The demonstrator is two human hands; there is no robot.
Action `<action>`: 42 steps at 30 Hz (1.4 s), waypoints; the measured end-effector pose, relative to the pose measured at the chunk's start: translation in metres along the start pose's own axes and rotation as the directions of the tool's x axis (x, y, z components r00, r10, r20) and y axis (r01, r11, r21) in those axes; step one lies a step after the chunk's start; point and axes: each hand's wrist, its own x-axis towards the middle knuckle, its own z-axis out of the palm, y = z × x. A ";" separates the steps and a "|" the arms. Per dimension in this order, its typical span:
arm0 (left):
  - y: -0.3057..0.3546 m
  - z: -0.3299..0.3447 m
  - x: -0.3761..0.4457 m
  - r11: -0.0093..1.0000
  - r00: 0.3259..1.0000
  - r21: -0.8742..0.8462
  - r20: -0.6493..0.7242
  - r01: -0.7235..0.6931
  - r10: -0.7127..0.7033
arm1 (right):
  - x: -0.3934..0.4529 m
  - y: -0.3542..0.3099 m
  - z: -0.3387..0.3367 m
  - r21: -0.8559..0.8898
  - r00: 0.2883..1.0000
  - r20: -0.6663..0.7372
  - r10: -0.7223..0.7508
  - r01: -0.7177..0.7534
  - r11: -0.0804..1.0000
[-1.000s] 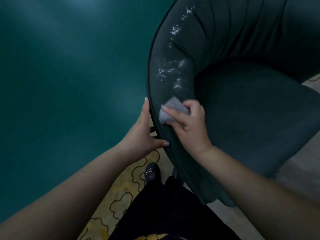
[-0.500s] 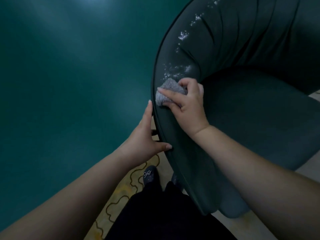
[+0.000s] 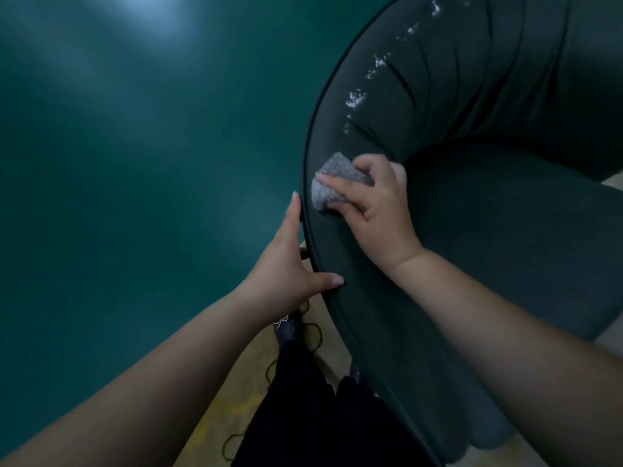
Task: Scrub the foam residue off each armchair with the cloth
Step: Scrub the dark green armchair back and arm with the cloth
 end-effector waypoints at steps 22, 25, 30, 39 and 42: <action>0.016 -0.047 0.060 0.995 0.979 0.072 0.195 -0.069 0.054 | 0.030 0.000 0.010 -0.043 0.988 -0.058 0.145 -0.148 0.988; 0.019 -0.050 0.065 0.994 0.980 0.078 0.186 -0.082 0.067 | 0.057 0.004 0.014 -0.012 0.967 -0.120 0.224 -0.227 0.974; 0.027 -0.058 0.081 0.985 0.975 0.117 0.196 -0.124 0.100 | -0.037 -0.015 0.005 0.062 0.970 -0.068 0.235 -0.231 0.971; 0.028 -0.055 0.087 0.975 0.979 0.178 0.174 -0.133 0.102 | 0.045 0.022 0.015 0.232 0.877 -0.169 0.451 -0.409 0.883; 0.028 -0.053 0.087 0.977 0.983 0.184 0.166 -0.112 0.081 | 0.000 0.016 0.009 0.291 0.898 -0.088 0.431 -0.390 0.873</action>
